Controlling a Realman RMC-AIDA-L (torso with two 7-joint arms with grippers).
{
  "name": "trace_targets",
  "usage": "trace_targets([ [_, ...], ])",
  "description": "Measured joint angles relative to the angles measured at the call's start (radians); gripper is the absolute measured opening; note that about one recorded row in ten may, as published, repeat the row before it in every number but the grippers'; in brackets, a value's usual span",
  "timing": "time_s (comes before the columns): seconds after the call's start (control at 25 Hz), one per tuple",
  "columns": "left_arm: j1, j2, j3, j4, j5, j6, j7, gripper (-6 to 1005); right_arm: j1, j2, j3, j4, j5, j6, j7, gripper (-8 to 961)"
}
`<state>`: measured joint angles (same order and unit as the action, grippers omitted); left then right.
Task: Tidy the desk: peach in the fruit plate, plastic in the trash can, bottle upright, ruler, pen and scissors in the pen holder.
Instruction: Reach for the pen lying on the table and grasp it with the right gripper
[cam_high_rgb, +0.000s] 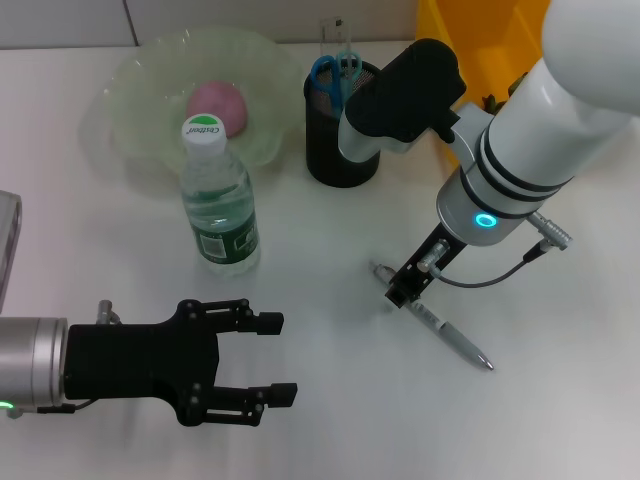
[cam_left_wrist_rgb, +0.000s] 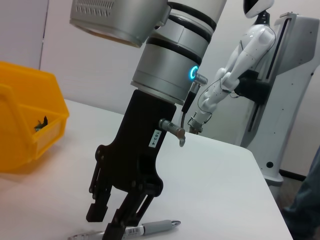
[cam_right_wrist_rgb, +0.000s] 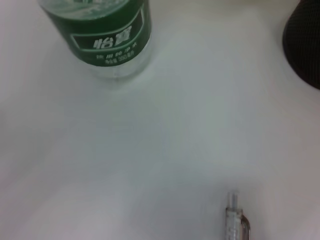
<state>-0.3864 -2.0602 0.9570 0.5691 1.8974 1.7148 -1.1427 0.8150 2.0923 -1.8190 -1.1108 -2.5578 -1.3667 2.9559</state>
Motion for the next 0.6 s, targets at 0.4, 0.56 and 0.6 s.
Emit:
trace_targets([
  [0.4,0.001,0.000,-0.001,0.000,0.000,0.000,0.000,786,0.003,0.000,-0.015,0.008,0.002,0.012,-0.001,411],
  [0.56,0.002,0.000,-0.001,0.000,0.000,0.000,0.000,786,0.003,0.000,-0.024,0.012,0.004,0.014,-0.002,386],
  [0.6,0.002,0.000,-0.001,0.000,0.000,0.000,0.000,786,0.003,0.000,-0.025,0.013,0.005,0.014,-0.002,378],
])
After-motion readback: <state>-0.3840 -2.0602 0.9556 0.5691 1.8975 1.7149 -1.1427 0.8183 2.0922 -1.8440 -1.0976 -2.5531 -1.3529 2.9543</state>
